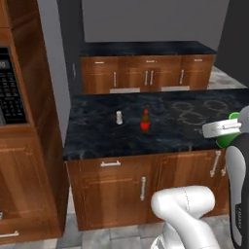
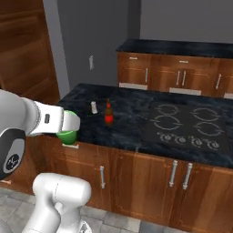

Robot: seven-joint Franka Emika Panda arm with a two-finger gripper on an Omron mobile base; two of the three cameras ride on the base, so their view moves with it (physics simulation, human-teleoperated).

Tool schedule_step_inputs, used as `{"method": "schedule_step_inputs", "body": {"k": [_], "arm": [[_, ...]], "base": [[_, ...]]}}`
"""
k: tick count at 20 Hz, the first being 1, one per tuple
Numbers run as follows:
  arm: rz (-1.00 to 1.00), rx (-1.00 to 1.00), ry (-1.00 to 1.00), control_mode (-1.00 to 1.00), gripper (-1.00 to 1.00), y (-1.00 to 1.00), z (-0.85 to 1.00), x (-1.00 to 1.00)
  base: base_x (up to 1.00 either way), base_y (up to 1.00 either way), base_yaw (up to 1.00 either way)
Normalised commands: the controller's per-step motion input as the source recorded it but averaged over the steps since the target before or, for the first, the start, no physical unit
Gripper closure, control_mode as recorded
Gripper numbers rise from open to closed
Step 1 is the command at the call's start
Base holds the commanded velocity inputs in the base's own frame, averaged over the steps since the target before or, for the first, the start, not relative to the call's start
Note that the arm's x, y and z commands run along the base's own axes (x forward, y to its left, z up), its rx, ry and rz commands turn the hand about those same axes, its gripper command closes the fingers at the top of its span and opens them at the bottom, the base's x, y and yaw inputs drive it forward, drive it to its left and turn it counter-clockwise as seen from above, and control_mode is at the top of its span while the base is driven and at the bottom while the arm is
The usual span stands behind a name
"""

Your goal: Open the cabinet directly in front. Then move the beer and the cup to the dining counter with the candle on it.

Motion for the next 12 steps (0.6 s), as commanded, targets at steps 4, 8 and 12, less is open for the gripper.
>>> {"method": "schedule_step_inputs", "body": {"k": [4, 8, 12], "arm": [[0.0, 0.0, 0.0, 1.0, 1.0, 0.0, 0.0, 0.0], [0.0, 0.0, 0.0, 1.0, 1.0, 0.0, 0.0, 0.0], [0.0, 0.0, 0.0, 1.0, 1.0, 0.0, 0.0, 0.0]], "base": [[0.65, 1.0, 0.0], [0.63, 0.77, -0.04], [0.57, 0.27, -0.11]]}}
